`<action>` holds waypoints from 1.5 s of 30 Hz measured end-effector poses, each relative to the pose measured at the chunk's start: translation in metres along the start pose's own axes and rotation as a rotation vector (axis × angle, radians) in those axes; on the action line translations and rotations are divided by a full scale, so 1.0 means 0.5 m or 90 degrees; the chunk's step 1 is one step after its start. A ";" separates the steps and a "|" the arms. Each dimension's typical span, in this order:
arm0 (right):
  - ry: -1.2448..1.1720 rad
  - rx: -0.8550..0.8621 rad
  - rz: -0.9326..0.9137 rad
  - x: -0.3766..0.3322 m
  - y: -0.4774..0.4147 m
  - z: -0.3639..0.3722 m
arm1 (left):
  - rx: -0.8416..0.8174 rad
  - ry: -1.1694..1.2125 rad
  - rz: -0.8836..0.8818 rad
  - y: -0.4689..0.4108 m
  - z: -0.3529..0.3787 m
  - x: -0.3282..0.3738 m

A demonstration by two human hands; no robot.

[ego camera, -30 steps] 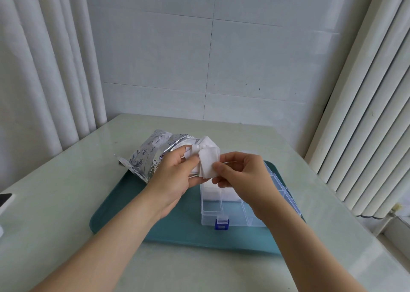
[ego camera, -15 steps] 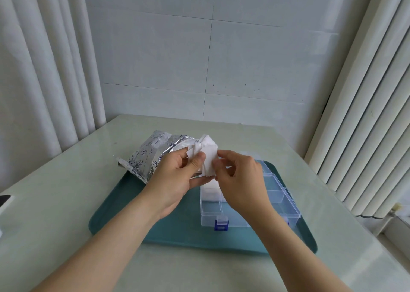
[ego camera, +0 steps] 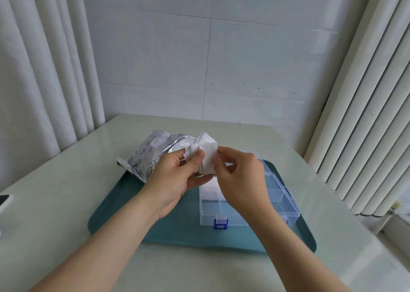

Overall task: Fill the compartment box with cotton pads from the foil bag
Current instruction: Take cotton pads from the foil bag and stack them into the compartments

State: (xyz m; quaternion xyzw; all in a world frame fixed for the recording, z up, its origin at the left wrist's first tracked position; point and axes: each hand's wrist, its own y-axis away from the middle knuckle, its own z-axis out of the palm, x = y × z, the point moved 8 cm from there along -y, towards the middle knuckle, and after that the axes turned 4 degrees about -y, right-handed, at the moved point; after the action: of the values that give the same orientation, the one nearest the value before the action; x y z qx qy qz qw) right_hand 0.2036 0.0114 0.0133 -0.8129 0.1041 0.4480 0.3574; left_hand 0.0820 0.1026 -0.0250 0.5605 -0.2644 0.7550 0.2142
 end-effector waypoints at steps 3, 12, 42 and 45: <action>-0.054 -0.015 0.054 0.021 -0.004 0.003 | 0.009 -0.013 -0.007 -0.001 -0.001 -0.005; -0.095 0.023 0.123 0.058 -0.012 -0.015 | 0.001 -0.010 -0.001 0.000 0.006 -0.003; -0.089 -0.025 0.068 0.026 -0.010 -0.011 | -0.041 -0.009 -0.038 0.003 0.026 -0.012; -0.091 -0.030 0.072 0.026 -0.010 -0.010 | -0.044 -0.009 -0.044 0.004 0.028 -0.012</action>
State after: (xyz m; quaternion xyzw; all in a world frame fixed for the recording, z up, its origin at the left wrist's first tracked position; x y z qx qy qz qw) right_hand 0.2168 0.0138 0.0072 -0.7797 0.1132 0.5269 0.3188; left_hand 0.0928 0.0921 -0.0279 0.5667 -0.2721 0.7338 0.2575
